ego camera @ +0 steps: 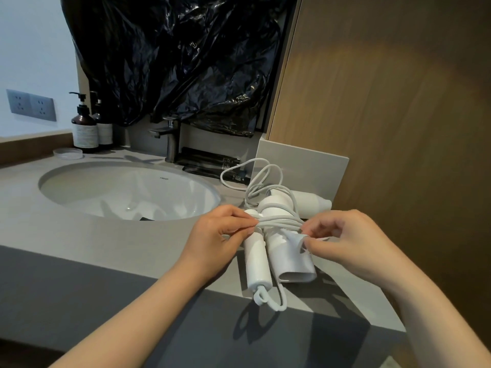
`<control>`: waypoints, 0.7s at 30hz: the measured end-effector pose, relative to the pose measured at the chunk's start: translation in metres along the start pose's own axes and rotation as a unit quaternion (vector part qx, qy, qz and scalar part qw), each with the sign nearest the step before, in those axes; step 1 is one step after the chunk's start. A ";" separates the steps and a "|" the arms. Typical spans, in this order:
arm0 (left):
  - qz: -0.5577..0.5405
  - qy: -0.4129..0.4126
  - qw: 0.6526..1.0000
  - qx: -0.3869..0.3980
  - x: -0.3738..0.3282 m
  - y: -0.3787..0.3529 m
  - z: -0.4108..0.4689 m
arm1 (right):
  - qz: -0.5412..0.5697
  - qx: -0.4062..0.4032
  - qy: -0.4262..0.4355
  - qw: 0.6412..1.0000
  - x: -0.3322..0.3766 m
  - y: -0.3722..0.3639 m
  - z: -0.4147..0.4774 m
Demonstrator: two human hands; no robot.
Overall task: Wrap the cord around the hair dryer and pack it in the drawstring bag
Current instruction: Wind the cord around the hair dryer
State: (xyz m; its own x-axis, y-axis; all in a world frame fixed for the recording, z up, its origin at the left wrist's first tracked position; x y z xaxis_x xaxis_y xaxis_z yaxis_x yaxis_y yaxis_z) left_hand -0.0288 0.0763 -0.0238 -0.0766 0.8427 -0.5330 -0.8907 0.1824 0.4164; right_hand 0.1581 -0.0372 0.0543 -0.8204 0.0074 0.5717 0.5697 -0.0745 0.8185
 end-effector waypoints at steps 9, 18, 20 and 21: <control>0.047 -0.039 0.998 0.005 -0.004 -0.002 0.000 | -0.015 -0.069 -0.031 0.997 -0.001 -0.021 -0.010; 0.064 -0.045 0.997 0.004 -0.003 -0.002 -0.001 | -0.072 -0.128 -0.055 0.988 -0.007 -0.025 -0.007; 0.061 -0.035 0.998 0.000 -0.003 -0.001 0.000 | 0.001 -0.140 -0.051 0.989 -0.019 -0.023 -0.006; 0.059 -0.032 0.998 -0.002 -0.003 -0.001 0.000 | 0.044 -0.140 -0.056 0.988 -0.026 -0.023 -0.004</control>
State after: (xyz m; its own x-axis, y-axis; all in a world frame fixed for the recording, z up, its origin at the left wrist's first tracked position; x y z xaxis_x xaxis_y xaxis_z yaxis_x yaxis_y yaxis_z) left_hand -0.0278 0.0738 -0.0232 -0.1527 0.8892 -0.4313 -0.8786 0.0777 0.4713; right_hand 0.1658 -0.0401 0.0206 -0.7492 0.0975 0.6552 0.5895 -0.3528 0.7266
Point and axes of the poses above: each hand's wrist, its own z-axis towards the middle knuckle, its own y-axis out of the back of the hand, x = y × z, the point moved 3 cm from there along z, towards the middle knuckle, and after that the axes turned 12 degrees about x, right-handed, at the moved point
